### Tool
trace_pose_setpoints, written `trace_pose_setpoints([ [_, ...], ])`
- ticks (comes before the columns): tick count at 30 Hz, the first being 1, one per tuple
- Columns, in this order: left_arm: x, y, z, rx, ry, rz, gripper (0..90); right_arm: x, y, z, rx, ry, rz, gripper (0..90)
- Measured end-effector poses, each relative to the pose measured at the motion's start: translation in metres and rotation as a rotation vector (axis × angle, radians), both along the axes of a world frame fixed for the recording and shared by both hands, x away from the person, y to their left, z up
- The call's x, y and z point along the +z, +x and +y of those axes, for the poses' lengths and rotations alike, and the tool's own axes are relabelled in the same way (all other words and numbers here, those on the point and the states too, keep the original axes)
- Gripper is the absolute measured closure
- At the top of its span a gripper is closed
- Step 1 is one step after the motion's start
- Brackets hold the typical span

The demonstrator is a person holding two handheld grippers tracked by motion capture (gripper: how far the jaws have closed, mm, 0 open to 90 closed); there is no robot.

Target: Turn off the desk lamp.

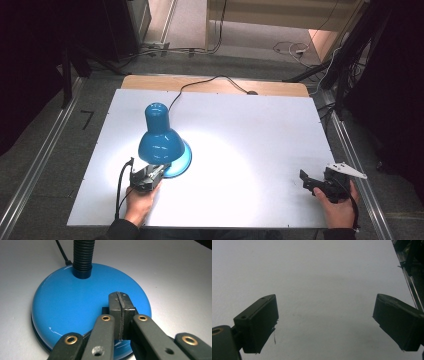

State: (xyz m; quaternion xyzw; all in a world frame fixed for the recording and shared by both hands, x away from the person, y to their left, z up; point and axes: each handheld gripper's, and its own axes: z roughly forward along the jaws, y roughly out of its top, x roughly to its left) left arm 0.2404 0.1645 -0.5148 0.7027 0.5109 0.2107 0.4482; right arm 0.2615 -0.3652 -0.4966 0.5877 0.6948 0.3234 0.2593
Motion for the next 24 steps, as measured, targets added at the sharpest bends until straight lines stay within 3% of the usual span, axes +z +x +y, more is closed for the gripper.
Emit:
trace_pose_setpoints([
  [2,-0.0026,0.0064,-0.0034,0.137,-0.077,-0.023,90.0,-0.0001,0.0,-0.0002,0.001,0.0,0.0,4.9],
  [4,-0.0018,0.0073,0.0024,0.088,-0.076,0.008,90.0,-0.0001,0.0001,-0.0004,0.001,0.001,0.0,4.9],
  [24,0.0008,0.0053,0.0,0.077,-0.07,-0.002,90.0,-0.0002,0.0003,-0.0011,0.0,0.002,0.003,4.9],
])
